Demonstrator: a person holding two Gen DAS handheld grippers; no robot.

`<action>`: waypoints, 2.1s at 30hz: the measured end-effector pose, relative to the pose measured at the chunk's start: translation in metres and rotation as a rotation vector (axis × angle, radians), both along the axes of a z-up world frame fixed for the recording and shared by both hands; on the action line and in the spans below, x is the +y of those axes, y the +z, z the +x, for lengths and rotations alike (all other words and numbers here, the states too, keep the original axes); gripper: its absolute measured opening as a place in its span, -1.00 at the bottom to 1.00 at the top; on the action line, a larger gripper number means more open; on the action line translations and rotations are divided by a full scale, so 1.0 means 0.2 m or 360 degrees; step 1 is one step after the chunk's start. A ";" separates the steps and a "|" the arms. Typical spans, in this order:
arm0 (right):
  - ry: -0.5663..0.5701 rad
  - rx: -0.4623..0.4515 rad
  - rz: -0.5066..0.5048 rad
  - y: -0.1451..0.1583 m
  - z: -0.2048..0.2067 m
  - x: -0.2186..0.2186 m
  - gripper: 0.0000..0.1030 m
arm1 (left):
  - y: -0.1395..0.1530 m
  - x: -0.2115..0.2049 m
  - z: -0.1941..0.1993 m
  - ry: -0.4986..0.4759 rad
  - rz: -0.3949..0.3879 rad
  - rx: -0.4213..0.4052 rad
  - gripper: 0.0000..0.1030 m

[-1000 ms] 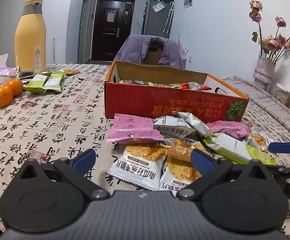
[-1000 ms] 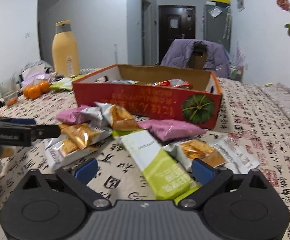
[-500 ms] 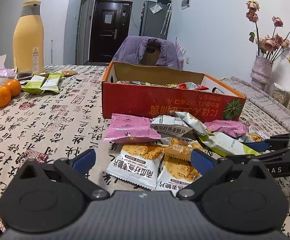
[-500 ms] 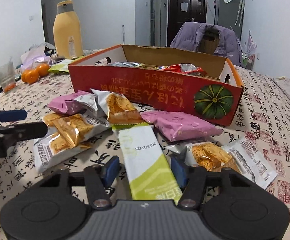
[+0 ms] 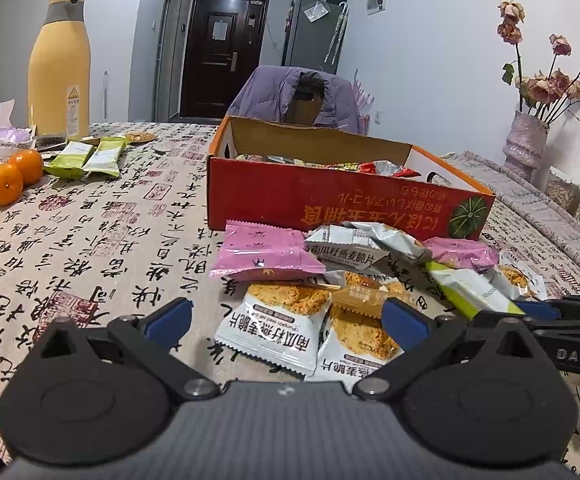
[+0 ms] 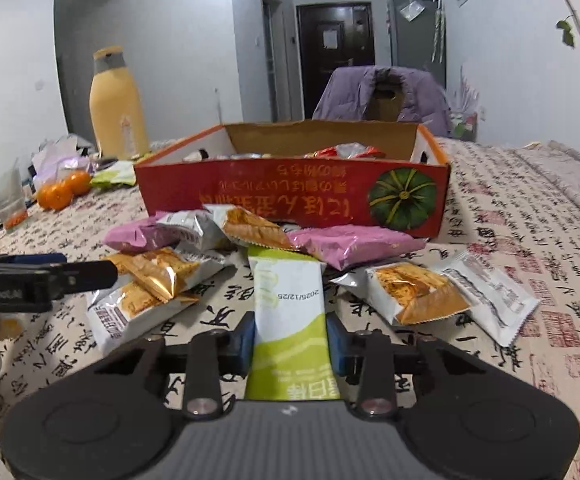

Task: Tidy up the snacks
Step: 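Grasp the green-white bar with the right gripper, then grasp the white pumpkin-seed biscuit packet with the left gripper while the right gripper holds the green-white bar, then carry both packets into the box and open both grippers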

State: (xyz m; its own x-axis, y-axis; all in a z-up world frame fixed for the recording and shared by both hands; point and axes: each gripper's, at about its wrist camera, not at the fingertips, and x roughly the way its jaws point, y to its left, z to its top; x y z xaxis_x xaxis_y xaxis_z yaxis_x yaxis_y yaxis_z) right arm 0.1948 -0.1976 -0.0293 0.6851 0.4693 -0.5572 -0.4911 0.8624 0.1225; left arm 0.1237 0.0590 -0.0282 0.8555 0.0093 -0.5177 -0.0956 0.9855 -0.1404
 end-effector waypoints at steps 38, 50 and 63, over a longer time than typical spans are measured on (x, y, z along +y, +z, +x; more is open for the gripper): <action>-0.0209 -0.0199 0.0067 0.10 -0.13 -0.19 -0.32 | -0.03 0.02 0.19 -0.0068 0.0034 0.0228 -0.17; -0.0197 -0.0190 0.0084 0.09 -0.13 -0.18 -0.32 | 0.03 0.00 0.00 -0.0033 0.0092 0.0096 -0.20; -0.0175 -0.0273 0.0108 0.17 -0.11 -0.15 -0.31 | 0.30 -0.05 0.00 -0.0047 0.0122 -0.0150 -0.20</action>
